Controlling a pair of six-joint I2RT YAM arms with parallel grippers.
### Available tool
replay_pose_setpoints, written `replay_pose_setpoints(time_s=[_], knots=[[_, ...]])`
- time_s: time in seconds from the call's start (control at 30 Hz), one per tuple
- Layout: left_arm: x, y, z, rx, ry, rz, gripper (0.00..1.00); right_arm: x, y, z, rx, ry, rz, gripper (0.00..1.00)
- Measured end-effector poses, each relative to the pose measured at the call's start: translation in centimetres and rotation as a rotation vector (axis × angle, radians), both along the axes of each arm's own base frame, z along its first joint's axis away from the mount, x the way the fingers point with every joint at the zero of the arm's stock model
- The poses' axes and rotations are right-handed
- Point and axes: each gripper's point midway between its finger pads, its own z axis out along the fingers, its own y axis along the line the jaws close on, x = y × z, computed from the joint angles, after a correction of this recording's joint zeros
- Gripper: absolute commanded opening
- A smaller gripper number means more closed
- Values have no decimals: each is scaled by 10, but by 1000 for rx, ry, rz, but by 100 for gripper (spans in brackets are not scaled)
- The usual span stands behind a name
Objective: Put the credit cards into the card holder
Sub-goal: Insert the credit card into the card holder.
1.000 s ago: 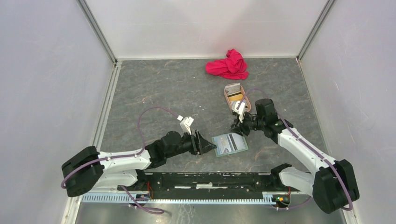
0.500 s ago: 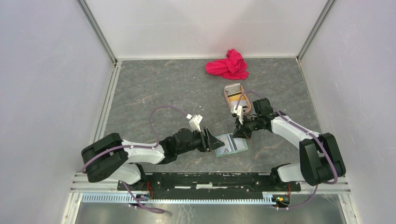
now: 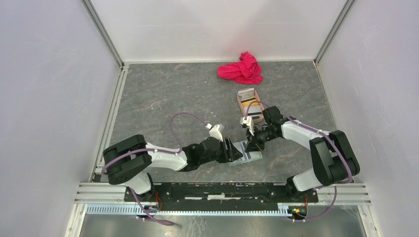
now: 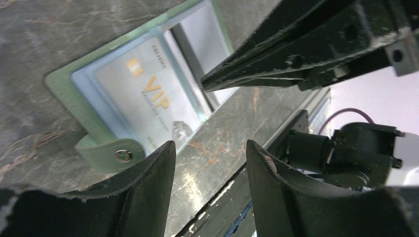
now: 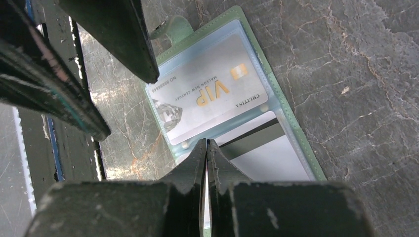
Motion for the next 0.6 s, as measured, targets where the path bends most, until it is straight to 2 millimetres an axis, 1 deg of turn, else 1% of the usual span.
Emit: replay_pose_setpoints(time_s=[0.07, 0.17, 0.3, 0.6], knots=[[3, 3, -5, 27, 9, 26, 62, 0, 0, -1, -4, 1, -1, 7], [4, 11, -17, 75, 27, 54, 62, -1, -1, -4, -12, 9, -1, 7], [4, 15, -29, 112, 41, 66, 62, -3, 0, -7, -21, 23, 4, 7], [5, 14, -31, 112, 49, 76, 61, -1, 1, -10, -37, 27, 8, 7]])
